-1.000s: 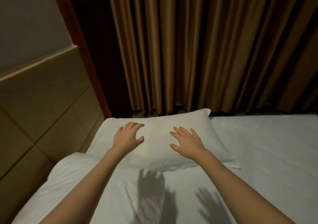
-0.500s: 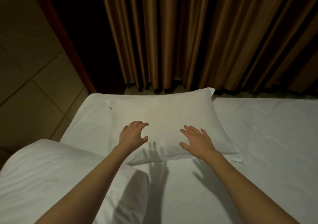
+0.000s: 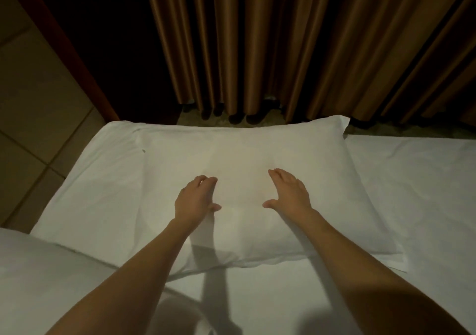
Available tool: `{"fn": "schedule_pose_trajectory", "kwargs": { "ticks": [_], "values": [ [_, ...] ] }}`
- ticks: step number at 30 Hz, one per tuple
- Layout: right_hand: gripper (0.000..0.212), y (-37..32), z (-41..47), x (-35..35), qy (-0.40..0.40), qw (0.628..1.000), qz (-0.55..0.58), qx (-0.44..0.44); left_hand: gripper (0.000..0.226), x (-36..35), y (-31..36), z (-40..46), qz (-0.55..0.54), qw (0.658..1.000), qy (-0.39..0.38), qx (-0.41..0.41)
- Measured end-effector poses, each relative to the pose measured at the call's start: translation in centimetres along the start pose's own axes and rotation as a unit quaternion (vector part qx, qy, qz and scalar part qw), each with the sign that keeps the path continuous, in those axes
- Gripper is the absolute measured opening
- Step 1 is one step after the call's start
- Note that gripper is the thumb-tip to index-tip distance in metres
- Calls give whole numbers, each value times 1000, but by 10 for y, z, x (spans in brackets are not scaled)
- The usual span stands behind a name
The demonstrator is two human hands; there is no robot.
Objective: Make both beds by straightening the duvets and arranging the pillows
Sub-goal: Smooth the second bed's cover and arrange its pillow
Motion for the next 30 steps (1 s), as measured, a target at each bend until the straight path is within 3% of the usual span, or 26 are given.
{"fn": "schedule_pose_trajectory", "kwargs": {
  "ticks": [3,6,11,15,23,27,30],
  "values": [
    [89,7,26,-16,44,998,-47,1,62,-14,-7,21,68,996,59,-21],
    [83,13,43,-33,76,995,-60,10,44,-32,-15,38,68,994,81,-40],
    [49,20,55,-58,91,995,-33,-1,4,-64,-15,46,30,995,86,-40],
    [23,23,50,-70,79,996,-13,-32,5,-74,-14,42,25,999,27,-33],
    [23,20,-8,-77,-48,997,36,-55,15,-72,3,-13,59,989,-132,-32],
    [22,19,-49,-60,-82,984,132,-89,23,-55,21,-51,40,991,-124,-20],
    [15,19,-81,-39,-66,972,199,-110,25,-37,36,-78,1,998,-59,-7]
  ]
}}
Point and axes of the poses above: each hand's wrist, its own z-axis towards the middle knuckle, its own x-axis out of the back of the hand, y = z × x, the point moved 3 cm from there along z, towards the middle knuckle, and after that the axes turned 1 degree about x, right-handed, at the moved point
